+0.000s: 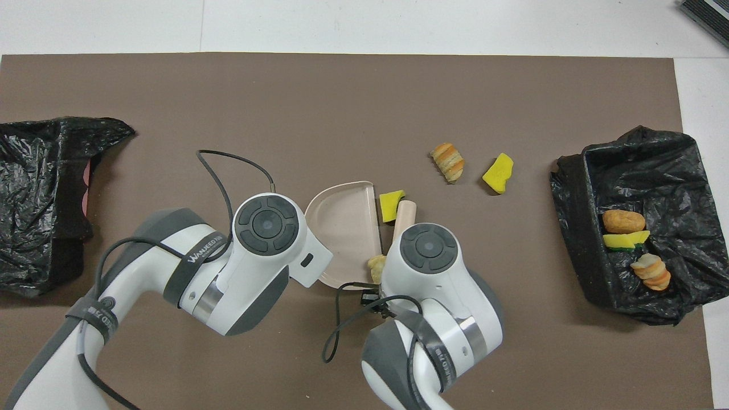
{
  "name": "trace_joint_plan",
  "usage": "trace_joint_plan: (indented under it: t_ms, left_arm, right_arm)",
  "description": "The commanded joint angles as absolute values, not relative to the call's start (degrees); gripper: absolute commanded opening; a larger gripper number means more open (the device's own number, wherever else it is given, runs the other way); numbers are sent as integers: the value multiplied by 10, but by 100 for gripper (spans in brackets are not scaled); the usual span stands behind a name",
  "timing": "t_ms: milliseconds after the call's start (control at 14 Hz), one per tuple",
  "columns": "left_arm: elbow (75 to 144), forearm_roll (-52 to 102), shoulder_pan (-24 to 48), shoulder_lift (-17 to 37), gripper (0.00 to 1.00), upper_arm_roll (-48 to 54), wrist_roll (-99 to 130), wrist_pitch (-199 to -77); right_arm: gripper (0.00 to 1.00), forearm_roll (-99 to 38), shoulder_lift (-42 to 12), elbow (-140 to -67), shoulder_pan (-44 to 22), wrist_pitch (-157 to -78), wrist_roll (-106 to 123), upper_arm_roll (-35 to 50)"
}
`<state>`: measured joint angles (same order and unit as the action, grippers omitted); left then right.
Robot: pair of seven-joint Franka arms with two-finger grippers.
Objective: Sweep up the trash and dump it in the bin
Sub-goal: 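Sweep sponge and bread pieces into the dustpan with the right gripper's brush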
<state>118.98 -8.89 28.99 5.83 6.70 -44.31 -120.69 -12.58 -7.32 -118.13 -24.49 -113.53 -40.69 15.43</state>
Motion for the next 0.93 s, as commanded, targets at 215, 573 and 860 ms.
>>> trace_joint_plan:
  t_ms: [215,573,860]
  left_arm:
    - [1218,-98,295,41,0,62,-425,-1234]
    - [1218,-98,283,43,0,62,-425,-1240]
    - [1216,-97,283,46,0,61,-411,-1242]
  right_arm:
    - [0,-113,-94,-1094,-205,-1057,-321,149]
    - [0,-11,-104,-1085,-156,-1054,-295,149]
    - [0,92,-133,-1057,-74,-1045,-230,149]
